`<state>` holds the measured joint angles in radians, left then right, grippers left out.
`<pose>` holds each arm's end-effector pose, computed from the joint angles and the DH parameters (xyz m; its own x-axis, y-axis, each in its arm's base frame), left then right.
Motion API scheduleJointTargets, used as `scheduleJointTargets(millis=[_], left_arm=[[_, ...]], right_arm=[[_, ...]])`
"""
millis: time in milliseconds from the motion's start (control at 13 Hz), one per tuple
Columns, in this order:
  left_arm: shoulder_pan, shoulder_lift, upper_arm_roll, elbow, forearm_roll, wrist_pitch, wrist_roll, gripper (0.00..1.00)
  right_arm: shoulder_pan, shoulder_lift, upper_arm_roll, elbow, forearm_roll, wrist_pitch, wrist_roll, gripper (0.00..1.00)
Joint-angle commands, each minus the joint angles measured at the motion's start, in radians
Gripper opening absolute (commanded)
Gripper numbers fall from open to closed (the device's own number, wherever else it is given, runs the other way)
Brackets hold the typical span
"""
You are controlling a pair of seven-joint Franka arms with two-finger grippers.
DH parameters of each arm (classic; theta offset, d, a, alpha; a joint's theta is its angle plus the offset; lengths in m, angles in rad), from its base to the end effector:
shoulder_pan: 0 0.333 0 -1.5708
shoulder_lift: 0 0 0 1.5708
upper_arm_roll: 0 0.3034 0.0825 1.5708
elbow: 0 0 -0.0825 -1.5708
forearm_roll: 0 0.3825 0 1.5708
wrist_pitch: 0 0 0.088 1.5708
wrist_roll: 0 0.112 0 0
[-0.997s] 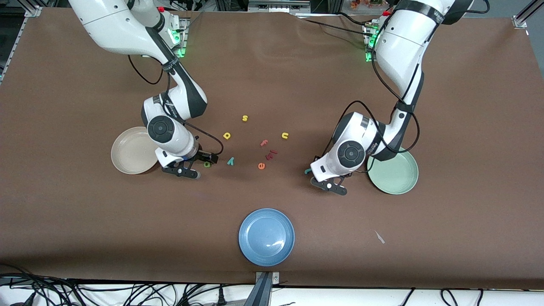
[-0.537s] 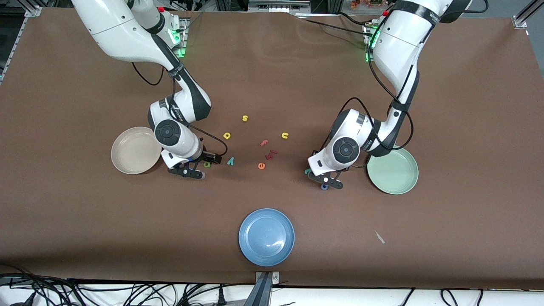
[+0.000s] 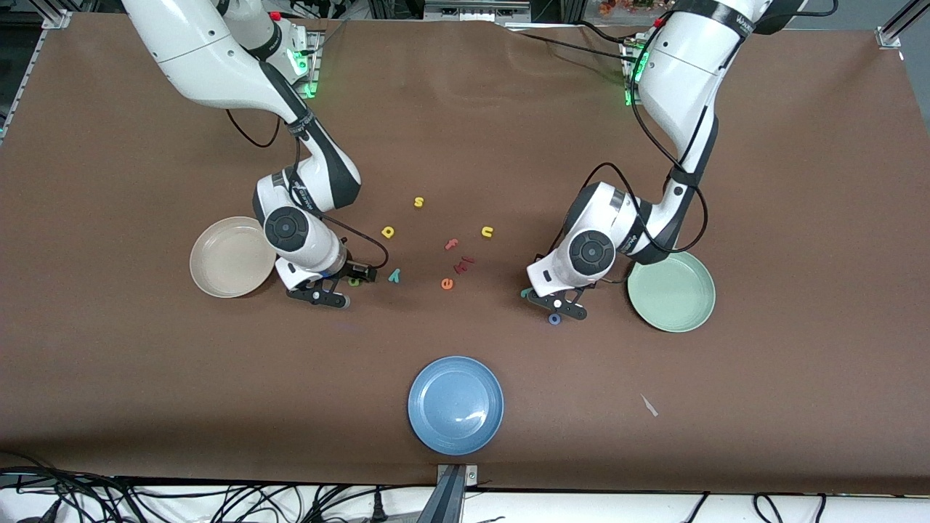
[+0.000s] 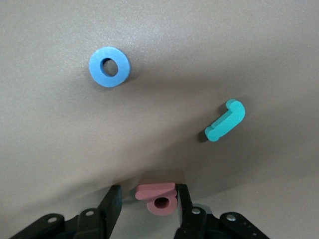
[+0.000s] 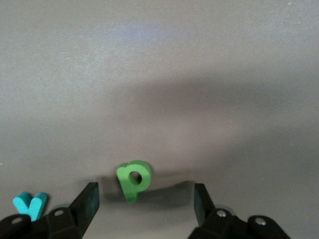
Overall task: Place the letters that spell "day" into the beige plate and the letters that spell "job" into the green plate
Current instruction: 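Place the green p on the white plate while the left gripper places pink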
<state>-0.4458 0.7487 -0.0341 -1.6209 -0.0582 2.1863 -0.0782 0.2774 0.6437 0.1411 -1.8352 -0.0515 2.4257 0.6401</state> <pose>0.5845 -0.3047 0.1568 0.9187 -0.3474 -0.1878 -0.3444 -0.9375 0.0492 0.5783 0.2533 0.1625 0.9763 -0.2054 -0.0679 -0.2069 -0.9783 -0.0149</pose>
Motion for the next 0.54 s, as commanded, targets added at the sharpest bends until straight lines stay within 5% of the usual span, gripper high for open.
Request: scheduleJointTargets(millis=[0, 460], left_arm=[[-0.001, -0.028, 0.002, -0.031, -0.008, 0.015, 0.008, 0.26], [0.076, -0.118, 0.003, -0.024, -0.008, -0.051, 0.086, 0.26]], right_arm=[[-0.004, 0.034, 0.003, 0.045, -0.018, 0.007, 0.015, 0.8], [-0.003, 0.043, 0.003, 0.051, -0.015, 0.009, 0.019, 0.56]])
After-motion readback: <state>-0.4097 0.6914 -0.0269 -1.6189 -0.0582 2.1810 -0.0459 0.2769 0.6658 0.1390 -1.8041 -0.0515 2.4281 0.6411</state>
